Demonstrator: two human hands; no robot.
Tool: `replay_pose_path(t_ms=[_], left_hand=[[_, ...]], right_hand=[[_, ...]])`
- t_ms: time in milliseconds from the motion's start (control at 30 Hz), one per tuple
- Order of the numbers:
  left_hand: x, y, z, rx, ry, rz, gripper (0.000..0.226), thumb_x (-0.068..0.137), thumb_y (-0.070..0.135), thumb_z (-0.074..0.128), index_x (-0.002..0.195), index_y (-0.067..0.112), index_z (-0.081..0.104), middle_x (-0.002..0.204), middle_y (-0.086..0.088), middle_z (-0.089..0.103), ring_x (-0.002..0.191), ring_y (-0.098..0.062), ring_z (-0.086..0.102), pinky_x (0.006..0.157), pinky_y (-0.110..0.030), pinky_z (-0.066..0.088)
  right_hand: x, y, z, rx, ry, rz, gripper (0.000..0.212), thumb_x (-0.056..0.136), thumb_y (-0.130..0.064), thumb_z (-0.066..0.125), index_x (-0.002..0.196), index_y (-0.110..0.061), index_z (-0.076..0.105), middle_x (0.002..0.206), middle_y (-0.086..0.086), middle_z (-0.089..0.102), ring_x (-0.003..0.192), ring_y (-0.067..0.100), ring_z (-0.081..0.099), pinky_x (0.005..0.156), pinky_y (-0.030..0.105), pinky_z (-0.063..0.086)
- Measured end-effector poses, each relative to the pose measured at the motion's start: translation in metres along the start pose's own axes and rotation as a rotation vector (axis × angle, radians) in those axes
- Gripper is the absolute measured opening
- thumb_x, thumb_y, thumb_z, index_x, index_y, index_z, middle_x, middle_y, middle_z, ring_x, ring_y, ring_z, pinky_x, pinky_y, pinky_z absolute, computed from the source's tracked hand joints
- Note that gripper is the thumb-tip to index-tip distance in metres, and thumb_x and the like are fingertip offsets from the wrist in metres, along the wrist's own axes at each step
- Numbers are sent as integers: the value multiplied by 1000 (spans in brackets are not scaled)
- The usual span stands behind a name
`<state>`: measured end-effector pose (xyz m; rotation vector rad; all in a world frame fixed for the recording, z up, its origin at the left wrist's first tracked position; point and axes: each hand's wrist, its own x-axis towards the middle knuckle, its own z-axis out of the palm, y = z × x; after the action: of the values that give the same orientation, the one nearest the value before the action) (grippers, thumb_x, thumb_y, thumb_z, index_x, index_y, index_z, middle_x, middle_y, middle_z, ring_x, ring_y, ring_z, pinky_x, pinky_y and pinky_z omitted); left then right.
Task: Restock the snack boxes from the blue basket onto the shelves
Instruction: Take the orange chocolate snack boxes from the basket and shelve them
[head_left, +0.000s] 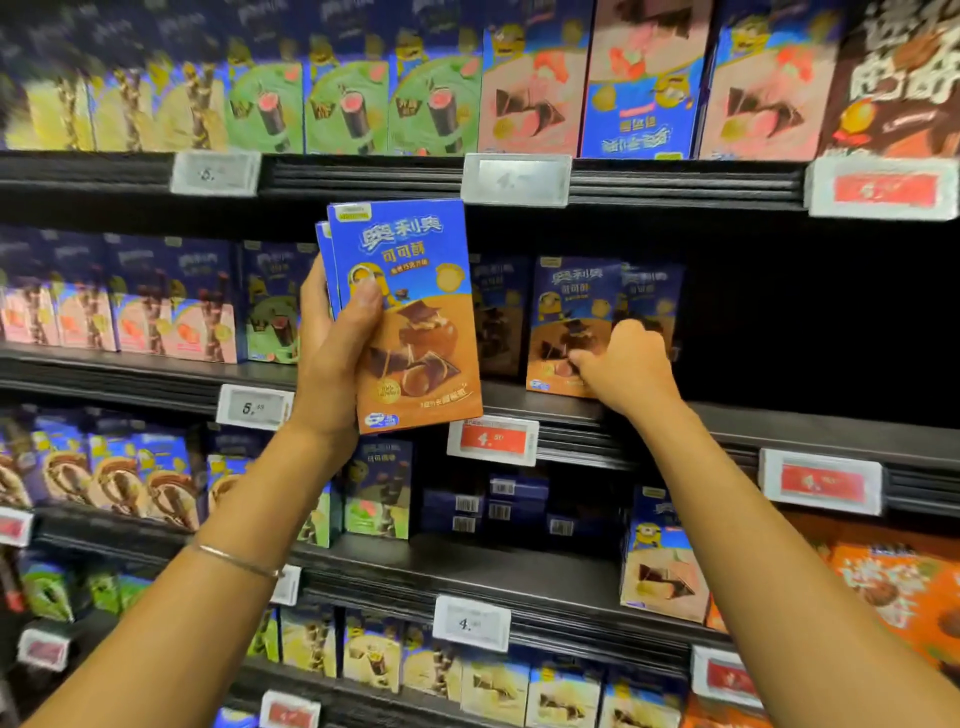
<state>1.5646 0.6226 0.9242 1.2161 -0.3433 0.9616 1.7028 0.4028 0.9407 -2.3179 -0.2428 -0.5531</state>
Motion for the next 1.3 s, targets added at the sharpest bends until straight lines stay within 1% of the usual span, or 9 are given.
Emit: replay_pose_path(t_ms=[100,300,567,833,933,1000,1133,1200,1300], left_hand=[[1,0,4,-8,1,-1,63,94,39,66,145,12,42,126,3,72,109,-17,74,89,-37,60],[0,1,10,-1,-10,-5,70,85,46,69,142,14,44,127,1,72,109,-18,75,88,-36,61],[-4,0,19,-9,-36,-32,84,86,45,69,152,4,37,134,-10,69,108,-19,75,85,-34,61],[-9,-4,26,-26,-45,-86,87,84,46,72,154,7,38,126,0,74,107,-21,76,83,-35,62],[-11,-5,26,-29,-54,-91,87,84,46,72,154,8,38,125,2,75,107,-21,77,82,-34,62],[-13,-6,27,-23,-62,-94,86,84,47,71,153,8,38,124,4,75,107,-20,77,82,-34,63],[-15,-6,37,-12,-47,-95,86,84,45,72,153,8,39,131,-7,72,112,-25,75,90,-42,62],[-16,-8,42,13,-59,-80,81,85,43,72,151,7,40,134,-12,70,115,-28,73,94,-45,61],[-16,-9,47,37,-59,-89,84,83,45,73,152,9,40,136,-12,69,117,-28,73,96,-45,62]], right_hand=[[12,-3,5,-92,-14,-21,23,93,-25,66,95,-11,47,109,16,59,92,36,57,75,38,46],[24,-10,11,-246,-78,-8,12,93,-18,58,89,-8,52,94,12,52,84,32,50,73,37,44],[32,-15,16,-316,-165,-12,15,98,-20,50,90,-8,55,96,12,53,88,31,50,75,37,41],[31,-12,15,-282,-174,16,19,98,-16,49,82,-5,54,105,16,63,90,34,55,77,38,46],[20,-13,2,-126,-53,-15,25,97,-30,54,84,-9,54,103,15,65,86,33,58,73,36,46],[2,-17,-9,209,51,-53,37,97,-48,56,101,-11,55,108,11,64,92,30,62,76,38,50],[-51,-37,-29,865,-355,-173,52,89,-66,57,121,-25,60,120,-2,70,105,11,71,84,39,61],[-71,-41,-31,865,-428,-265,48,86,-61,67,120,-29,61,117,-8,72,102,10,73,82,39,63],[-84,-45,-29,740,-320,-343,41,87,-52,73,120,-30,64,116,-7,72,102,12,73,86,41,62]])
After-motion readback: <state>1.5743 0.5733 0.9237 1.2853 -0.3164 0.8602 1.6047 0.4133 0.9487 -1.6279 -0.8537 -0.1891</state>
